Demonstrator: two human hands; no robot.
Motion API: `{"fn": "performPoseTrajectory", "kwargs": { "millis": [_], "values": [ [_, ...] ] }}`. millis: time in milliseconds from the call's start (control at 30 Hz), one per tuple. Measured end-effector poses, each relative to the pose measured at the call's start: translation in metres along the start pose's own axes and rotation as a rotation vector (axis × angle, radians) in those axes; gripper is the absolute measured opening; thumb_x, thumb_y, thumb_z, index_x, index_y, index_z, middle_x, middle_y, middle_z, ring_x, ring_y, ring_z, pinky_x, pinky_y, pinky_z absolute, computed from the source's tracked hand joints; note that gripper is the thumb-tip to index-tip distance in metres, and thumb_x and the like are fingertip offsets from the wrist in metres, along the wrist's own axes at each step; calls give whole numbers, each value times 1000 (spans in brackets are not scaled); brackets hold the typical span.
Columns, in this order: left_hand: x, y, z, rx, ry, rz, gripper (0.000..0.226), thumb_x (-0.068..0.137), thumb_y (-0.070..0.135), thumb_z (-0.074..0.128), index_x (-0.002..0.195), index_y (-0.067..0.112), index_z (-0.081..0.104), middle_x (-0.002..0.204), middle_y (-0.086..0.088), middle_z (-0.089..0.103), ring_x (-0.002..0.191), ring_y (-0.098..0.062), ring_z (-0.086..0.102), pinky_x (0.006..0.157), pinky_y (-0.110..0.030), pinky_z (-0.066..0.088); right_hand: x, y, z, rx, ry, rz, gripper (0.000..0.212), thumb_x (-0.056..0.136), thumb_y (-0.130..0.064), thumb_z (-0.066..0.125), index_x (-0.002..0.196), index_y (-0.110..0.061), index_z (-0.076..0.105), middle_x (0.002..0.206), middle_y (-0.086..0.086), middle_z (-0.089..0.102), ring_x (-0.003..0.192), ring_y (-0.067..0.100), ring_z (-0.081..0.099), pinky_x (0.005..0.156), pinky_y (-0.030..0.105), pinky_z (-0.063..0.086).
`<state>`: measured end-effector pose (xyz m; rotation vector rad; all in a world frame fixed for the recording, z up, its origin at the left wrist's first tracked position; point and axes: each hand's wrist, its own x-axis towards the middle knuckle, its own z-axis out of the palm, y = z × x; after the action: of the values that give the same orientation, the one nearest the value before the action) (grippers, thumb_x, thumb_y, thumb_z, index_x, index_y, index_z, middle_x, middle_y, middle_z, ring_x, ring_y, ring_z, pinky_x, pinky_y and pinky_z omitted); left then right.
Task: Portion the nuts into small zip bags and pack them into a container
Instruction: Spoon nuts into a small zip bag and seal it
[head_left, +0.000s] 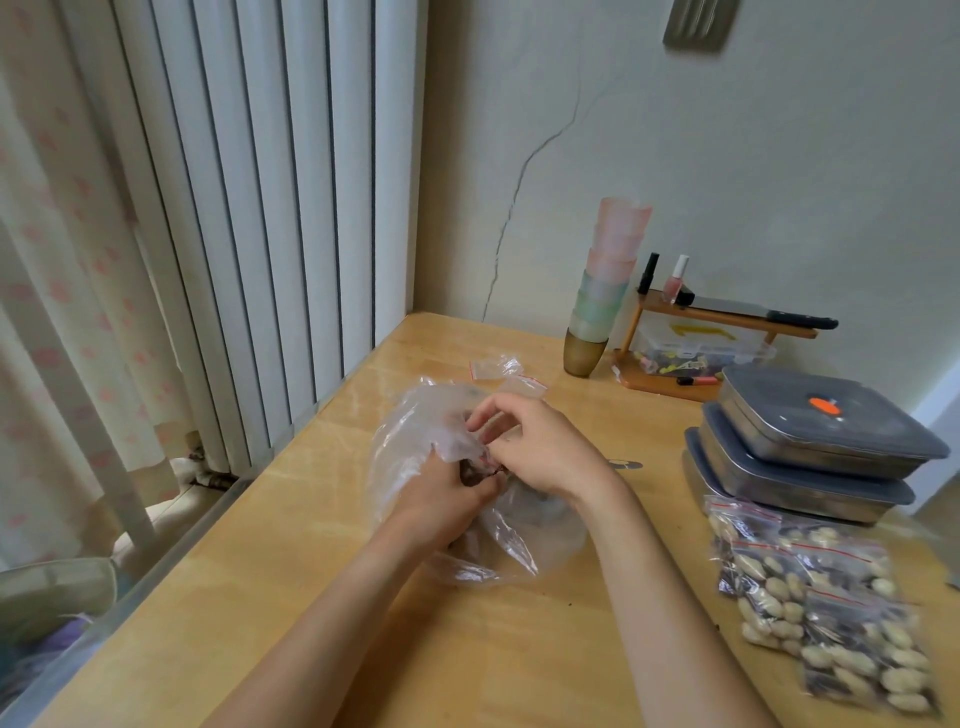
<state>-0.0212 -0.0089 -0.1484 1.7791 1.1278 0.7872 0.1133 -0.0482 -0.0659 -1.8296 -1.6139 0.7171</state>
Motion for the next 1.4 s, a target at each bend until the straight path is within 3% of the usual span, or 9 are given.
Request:
{"fn": "performPoseTrajectory", "kwargs": {
  "millis": [200,300,600,700,800,867,1100,1300,1400],
  "values": [
    [-3,3,-3,-45,16,-52,8,82,36,69,84,28,68,67,5,65,63,-12,58,63,-31,45,1,5,-6,-217,-157,-3,3,92,-36,71,92,-34,68,100,-8,73,88,13,64,69,26,47],
    [-4,5,-5,-75,-23,-53,5,79,22,68,75,20,67,53,11,53,56,-10,48,61,-31,40,0,7,-9,-209,-160,-47,15,87,-44,78,94,-32,72,95,-10,73,82,7,62,68,24,47],
    [-6,10,-9,-230,-18,-118,36,61,46,58,85,23,71,78,-8,71,74,-29,66,77,-50,56,5,13,0,-337,-96,-138,15,91,-22,72,104,-25,79,88,-3,70,76,13,58,62,21,40],
    [-9,14,-12,-224,-7,-163,38,85,52,52,84,18,70,81,-13,73,76,-28,66,83,-47,55,6,14,-1,-301,-86,-152,20,94,-20,70,109,-29,80,81,-8,72,71,6,60,58,11,40],
    [-7,12,-14,-218,48,-201,44,82,63,51,111,34,69,125,-4,69,99,-16,66,96,-42,52,6,14,-6,-262,-37,-169,16,95,-17,68,104,-23,81,56,-23,60,57,-6,54,54,6,36],
    [-8,13,-16,-252,67,-204,57,72,67,52,124,47,63,150,7,52,116,-14,61,103,-44,49,6,14,-11,-219,4,-177,8,92,-19,73,95,-20,80,62,-22,65,59,-8,56,57,7,37],
    [-10,14,-13,-431,129,-273,104,44,94,69,130,35,62,122,7,70,118,-17,62,106,-44,48,5,20,-22,-79,28,-152,6,85,-27,83,82,-23,80,78,-7,76,75,4,67,77,29,55],
    [-17,29,-13,-535,147,-237,52,73,64,73,114,34,64,108,3,74,97,-14,66,84,-32,50,4,20,-20,60,38,-169,18,86,-35,83,81,-19,76,83,2,77,77,13,68,81,40,57],
    [-25,36,-13,-440,125,-196,31,93,59,58,117,40,56,114,15,65,110,-10,58,95,-32,44,0,15,-24,72,101,-202,14,86,-28,84,79,-19,76,78,-3,76,71,6,64,72,32,54]
  ]
}}
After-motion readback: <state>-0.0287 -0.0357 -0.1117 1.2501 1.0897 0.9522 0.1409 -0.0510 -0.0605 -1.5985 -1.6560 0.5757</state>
